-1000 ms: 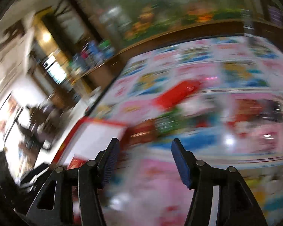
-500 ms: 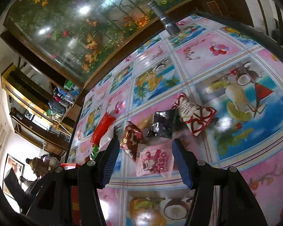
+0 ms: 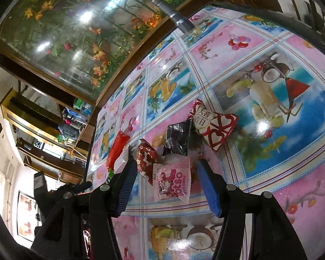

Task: Organize snacks
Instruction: 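Move both grippers back to the pile, left gripper toward a red candy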

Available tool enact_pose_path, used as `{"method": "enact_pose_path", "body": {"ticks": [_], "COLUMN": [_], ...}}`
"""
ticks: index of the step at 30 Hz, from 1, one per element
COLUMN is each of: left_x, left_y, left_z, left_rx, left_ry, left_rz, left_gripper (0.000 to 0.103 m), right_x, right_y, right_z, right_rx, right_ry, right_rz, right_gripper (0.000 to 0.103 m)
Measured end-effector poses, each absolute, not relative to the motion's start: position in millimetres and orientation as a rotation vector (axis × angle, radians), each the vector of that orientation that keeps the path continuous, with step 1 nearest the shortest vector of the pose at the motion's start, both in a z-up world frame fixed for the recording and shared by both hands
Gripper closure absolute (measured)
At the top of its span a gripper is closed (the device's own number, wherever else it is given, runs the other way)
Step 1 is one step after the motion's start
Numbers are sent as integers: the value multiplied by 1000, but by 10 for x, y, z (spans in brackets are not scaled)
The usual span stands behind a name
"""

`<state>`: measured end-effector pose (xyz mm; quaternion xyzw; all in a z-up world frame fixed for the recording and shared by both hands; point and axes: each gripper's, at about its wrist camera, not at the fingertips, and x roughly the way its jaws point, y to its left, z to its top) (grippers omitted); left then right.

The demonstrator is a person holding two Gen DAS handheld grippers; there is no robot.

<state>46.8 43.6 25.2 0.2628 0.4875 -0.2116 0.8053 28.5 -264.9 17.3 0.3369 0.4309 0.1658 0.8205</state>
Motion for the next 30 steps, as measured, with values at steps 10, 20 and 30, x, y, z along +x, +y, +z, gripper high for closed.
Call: {"method": "enact_pose_path", "body": {"ticks": [10,20,30], "left_x": [474,-262,-875], "left_y": [481,95,509], "left_z": [150,147,569], "left_rx": [410,324,12], "left_ry": [1117,1089,940], "left_rz": [-540,-635,-519], "left_gripper": [66,67,66], "right_x": [330,465,433], "right_y": [-2607,-2470,-2193], "right_z": [120,88,87], "right_rx": [708,651,616], "right_ry": [949,947,1049], "right_rz": [347,323,620], "right_gripper": [43,43,63]}}
